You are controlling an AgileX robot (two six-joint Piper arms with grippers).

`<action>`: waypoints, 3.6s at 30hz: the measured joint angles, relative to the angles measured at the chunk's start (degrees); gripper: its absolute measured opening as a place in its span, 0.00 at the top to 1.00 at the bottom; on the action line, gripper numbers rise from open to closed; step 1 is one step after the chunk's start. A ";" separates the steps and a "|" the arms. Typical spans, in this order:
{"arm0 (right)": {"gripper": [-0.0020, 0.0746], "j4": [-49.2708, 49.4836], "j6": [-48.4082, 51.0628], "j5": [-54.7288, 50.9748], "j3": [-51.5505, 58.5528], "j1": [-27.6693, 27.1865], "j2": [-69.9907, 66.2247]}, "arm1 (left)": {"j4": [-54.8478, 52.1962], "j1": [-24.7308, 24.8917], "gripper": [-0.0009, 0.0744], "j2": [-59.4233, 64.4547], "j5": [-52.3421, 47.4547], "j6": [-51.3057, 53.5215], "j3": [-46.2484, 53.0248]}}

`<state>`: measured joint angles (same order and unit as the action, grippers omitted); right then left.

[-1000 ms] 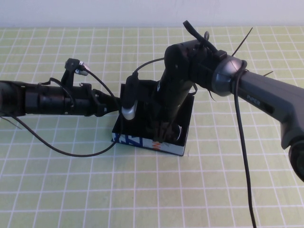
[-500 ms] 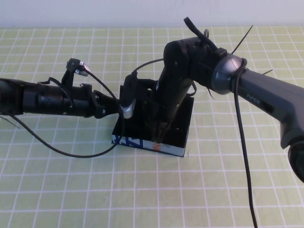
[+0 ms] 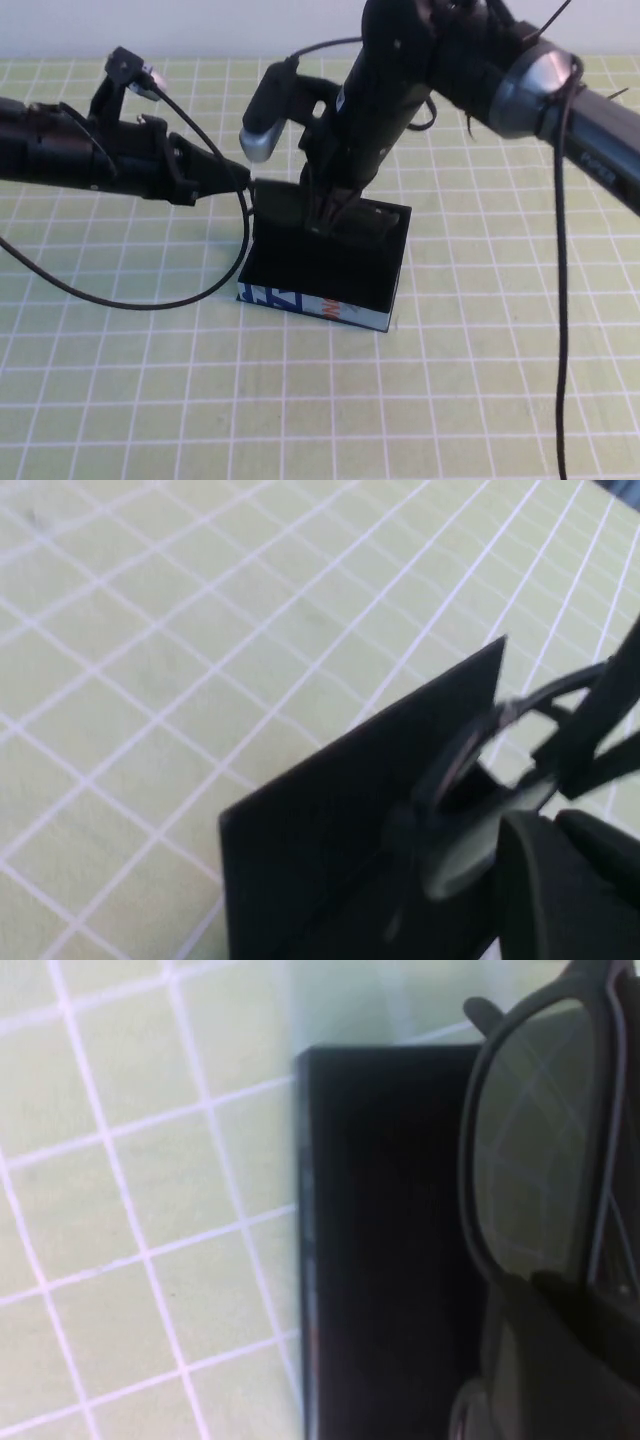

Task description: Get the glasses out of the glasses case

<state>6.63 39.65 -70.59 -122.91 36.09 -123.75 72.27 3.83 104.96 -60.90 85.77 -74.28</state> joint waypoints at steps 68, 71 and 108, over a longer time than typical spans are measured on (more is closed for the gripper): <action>0.96 2.91 -42.22 10.98 62.80 -19.24 56.82 | 8.60 0.00 0.99 -49.16 26.90 -4.34 30.48; 0.98 1.24 -42.22 9.60 69.06 -19.24 68.78 | 8.60 0.00 0.99 -58.75 28.86 -5.12 34.82; 0.99 2.17 -40.85 52.78 106.68 -19.36 116.02 | 8.37 0.00 0.99 -105.67 53.82 -12.70 75.71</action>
<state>8.81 -1.20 -17.81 -16.23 16.73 -7.73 80.64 3.83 -0.71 -7.08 73.07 1.42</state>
